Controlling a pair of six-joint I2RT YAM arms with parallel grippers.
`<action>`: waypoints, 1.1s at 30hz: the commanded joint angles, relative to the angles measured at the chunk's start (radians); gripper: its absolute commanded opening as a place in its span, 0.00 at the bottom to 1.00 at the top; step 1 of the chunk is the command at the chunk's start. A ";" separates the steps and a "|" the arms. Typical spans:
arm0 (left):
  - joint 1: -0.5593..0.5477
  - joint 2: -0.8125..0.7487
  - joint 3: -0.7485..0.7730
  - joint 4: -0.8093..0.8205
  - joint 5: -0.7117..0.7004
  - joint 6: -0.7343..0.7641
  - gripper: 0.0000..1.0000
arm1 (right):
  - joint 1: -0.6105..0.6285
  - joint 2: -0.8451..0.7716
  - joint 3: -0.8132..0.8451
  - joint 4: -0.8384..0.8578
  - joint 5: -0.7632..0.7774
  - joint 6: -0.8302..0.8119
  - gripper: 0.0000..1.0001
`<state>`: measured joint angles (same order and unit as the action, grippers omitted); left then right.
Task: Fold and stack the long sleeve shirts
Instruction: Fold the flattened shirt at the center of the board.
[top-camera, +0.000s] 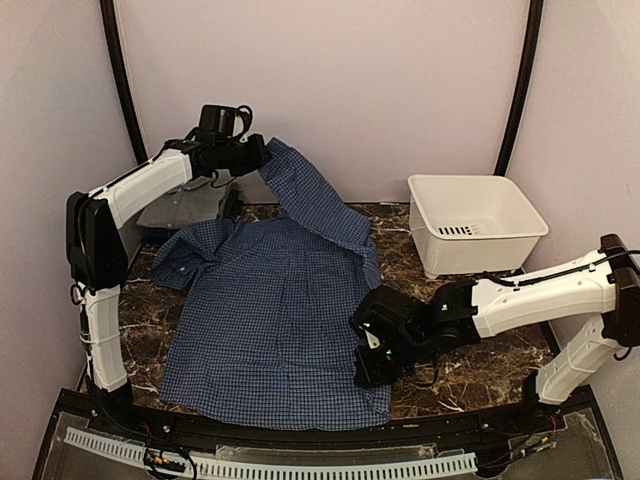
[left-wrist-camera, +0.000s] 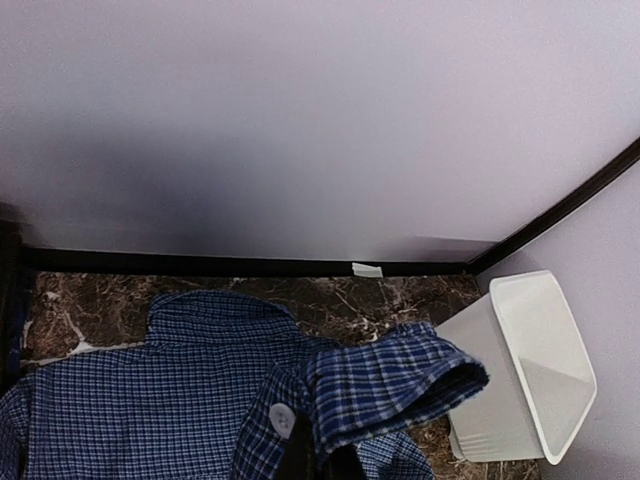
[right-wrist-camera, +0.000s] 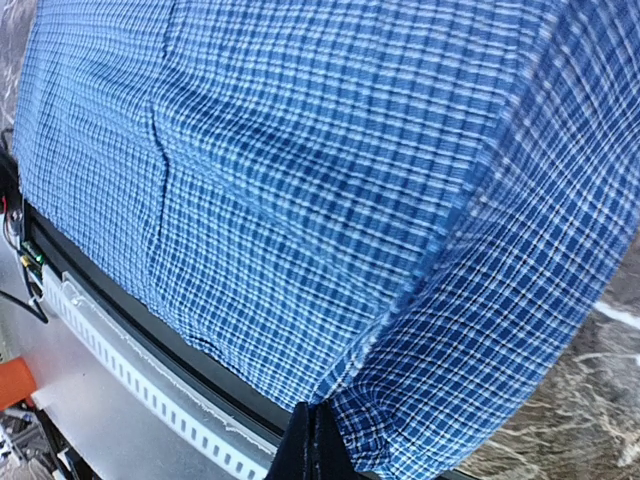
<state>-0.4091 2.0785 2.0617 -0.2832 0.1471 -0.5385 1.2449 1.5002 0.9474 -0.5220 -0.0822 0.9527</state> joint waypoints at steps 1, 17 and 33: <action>0.054 -0.148 -0.127 0.038 -0.052 0.025 0.00 | 0.013 0.019 -0.013 0.131 -0.096 -0.026 0.00; 0.103 -0.282 -0.266 0.204 -0.017 0.050 0.00 | 0.012 0.130 0.016 0.253 -0.207 -0.016 0.00; 0.138 -0.258 -0.357 0.137 -0.114 0.053 0.00 | -0.007 0.230 0.106 0.284 -0.240 -0.014 0.00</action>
<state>-0.2977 1.7611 1.7103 -0.0769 0.0719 -0.4767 1.2472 1.7042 1.0080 -0.2752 -0.2989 0.9367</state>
